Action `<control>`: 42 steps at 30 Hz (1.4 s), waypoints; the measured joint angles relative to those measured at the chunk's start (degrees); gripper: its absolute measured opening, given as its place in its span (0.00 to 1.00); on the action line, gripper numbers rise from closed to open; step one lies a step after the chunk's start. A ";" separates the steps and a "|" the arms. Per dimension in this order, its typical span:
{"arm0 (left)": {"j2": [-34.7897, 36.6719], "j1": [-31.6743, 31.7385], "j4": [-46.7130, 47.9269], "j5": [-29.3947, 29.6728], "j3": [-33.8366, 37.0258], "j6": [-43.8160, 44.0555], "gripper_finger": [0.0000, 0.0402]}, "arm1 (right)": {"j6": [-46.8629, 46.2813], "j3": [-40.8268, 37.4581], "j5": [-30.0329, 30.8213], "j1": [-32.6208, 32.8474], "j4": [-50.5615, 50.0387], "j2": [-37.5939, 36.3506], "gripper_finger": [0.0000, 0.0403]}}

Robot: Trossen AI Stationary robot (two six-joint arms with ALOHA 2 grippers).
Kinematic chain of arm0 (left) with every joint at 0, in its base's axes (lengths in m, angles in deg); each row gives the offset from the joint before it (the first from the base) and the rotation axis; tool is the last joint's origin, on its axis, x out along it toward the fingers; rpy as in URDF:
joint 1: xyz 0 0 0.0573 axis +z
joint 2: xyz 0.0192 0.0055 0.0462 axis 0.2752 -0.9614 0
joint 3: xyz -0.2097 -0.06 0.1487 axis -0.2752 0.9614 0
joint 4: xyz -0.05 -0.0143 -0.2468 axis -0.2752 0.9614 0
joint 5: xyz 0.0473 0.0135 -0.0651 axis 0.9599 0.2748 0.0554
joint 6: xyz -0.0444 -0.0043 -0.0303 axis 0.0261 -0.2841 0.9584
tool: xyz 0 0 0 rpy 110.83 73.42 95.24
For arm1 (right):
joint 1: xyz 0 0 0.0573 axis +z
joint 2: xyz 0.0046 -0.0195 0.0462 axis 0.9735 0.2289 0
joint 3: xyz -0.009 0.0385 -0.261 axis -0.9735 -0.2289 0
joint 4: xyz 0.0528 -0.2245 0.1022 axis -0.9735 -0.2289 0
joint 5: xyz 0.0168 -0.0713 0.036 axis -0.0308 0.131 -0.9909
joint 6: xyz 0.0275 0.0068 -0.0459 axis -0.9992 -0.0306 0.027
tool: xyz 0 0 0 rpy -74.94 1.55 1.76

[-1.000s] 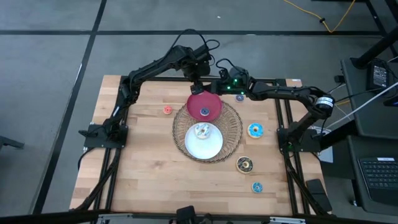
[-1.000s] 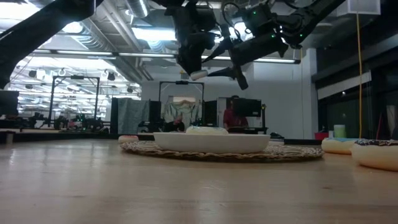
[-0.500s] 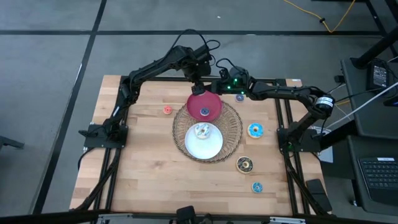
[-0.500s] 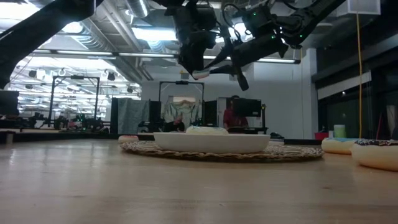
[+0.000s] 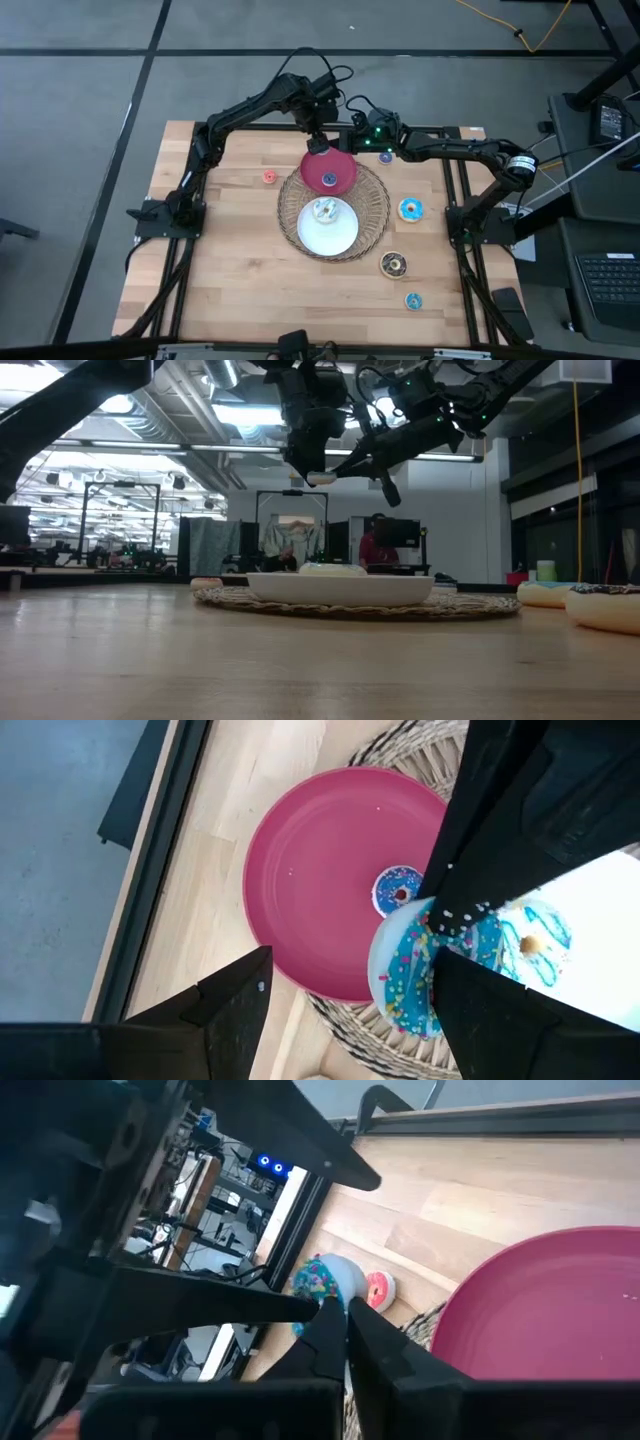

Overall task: Pick & Place donuts
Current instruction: Put the small light blue donut on the red plate

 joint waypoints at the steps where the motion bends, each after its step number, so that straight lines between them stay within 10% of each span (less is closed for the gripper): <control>1: 0.30 0.28 0.00 -0.01 0.02 0.50 0.64 | -0.06 0.00 0.03 -0.13 -0.41 0.00 0.01; 42: 2.06 9.01 -1.71 -4.37 -0.07 0.47 0.80 | 2.95 -10.55 2.73 -4.44 -6.45 5.27 0.01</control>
